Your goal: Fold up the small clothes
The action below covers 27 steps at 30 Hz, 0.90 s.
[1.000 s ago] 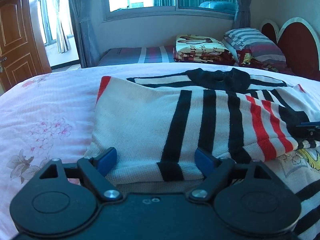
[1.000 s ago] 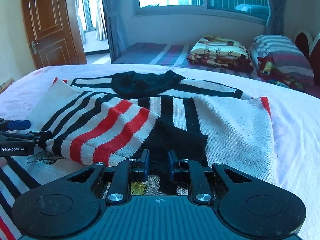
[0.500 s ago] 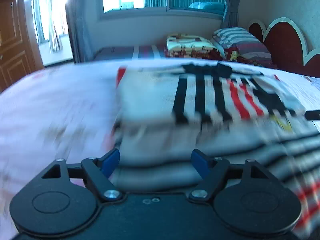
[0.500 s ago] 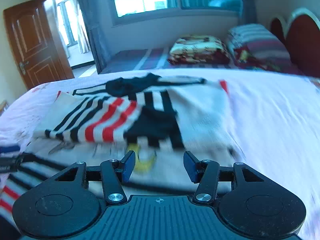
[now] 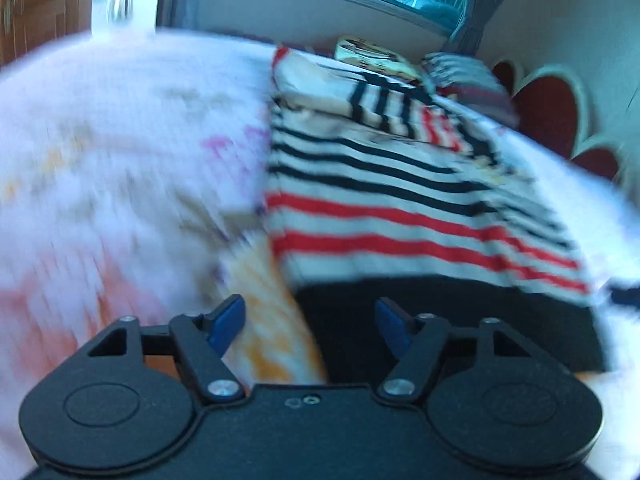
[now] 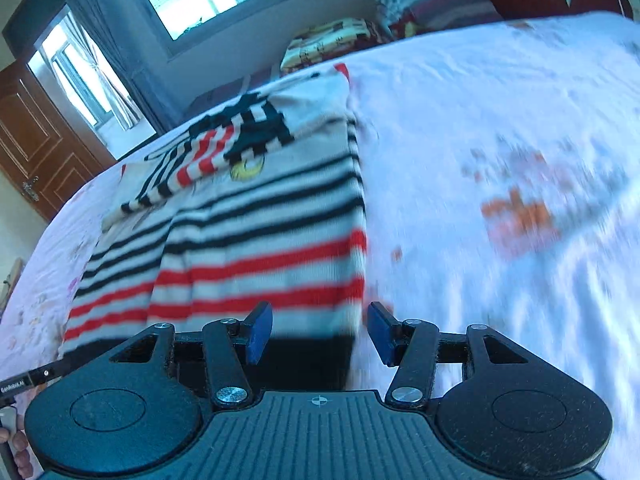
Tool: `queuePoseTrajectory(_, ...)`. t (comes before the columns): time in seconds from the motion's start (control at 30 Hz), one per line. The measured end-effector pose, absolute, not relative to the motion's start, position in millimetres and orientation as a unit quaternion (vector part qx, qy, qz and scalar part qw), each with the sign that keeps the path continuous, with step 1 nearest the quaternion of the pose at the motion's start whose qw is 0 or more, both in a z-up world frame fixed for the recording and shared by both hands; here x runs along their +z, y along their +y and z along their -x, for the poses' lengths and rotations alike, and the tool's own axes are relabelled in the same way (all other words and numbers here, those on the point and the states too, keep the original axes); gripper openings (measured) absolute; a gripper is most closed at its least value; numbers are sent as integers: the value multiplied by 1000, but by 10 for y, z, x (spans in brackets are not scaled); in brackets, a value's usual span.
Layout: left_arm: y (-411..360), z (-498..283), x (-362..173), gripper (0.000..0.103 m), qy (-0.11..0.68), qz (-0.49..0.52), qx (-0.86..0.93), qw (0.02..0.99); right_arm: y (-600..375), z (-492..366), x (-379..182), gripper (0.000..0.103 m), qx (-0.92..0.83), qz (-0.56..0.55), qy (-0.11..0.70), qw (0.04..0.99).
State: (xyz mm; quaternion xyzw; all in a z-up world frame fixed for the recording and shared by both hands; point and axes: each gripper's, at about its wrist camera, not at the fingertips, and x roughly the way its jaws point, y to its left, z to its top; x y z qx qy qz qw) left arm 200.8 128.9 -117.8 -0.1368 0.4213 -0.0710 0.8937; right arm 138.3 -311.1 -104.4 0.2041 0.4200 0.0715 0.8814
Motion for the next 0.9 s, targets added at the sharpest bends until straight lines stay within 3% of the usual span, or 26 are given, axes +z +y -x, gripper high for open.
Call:
queuePoseTrajectory(0.17,1448,-1826,-1316,63,439,270,-145,845,-3175,-951,-1206,53,74,-270,435,856)
queuePoseTrajectory(0.37,1473,-2010,-1411,63,436,311,-160,829,-3299,-958,-1313,53,79,-349,424,832)
queuePoseTrajectory(0.77,1407,-2382,-1452,60,427,315,-168,831,-3156,-1573,-1392,52,130,-336,431,827)
queuePoseTrajectory(0.83,1439,-2276,-1459,60,429,318,-179,827,-3189,-1496,-1392,37,141,-332,443,821)
queuePoseTrajectory(0.9,1451,-2152,-1465,60,427,318,-185,826,-3209,-1383,-1403,32,148,-324,455,816)
